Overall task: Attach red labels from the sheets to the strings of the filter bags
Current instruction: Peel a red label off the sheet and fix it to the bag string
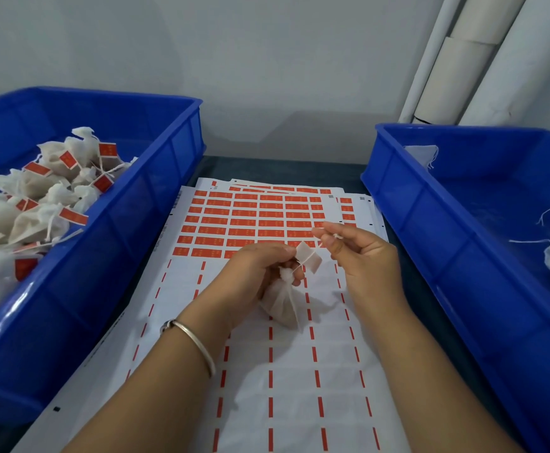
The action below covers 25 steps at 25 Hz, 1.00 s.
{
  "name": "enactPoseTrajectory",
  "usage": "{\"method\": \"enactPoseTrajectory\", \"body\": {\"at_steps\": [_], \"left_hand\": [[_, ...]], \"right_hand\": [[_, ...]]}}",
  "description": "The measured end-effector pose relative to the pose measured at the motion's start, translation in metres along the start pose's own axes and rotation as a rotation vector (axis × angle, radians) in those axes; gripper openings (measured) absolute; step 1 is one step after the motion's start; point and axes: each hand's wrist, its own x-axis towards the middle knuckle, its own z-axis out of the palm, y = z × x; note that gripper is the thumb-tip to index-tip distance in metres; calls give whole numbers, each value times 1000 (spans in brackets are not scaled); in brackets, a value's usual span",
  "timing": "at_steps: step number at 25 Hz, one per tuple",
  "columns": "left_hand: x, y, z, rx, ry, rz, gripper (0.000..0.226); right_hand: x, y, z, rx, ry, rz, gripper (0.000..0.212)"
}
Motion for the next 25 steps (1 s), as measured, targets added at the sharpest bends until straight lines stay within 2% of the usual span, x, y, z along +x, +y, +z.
{"method": "enactPoseTrajectory", "body": {"at_steps": [5, 10, 12, 17, 19, 25], "left_hand": [[-1, 0, 2, 66, 48, 8, 7], [0, -2, 1, 155, 35, 68, 21], [2, -1, 2, 194, 35, 70, 22], [6, -3, 5, 247, 49, 73, 2], [6, -3, 6, 280, 74, 55, 3], [9, -6, 6, 425, 97, 36, 19]], "right_hand": [[-2, 0, 2, -16, 6, -22, 8], [-2, -1, 2, -30, 4, -25, 5], [-3, -2, 2, -44, 5, -38, 12], [-4, -2, 3, -48, 13, -50, 12], [-4, -1, 3, -45, 12, -46, 5], [-4, -1, 4, -81, 11, -67, 12]]}}
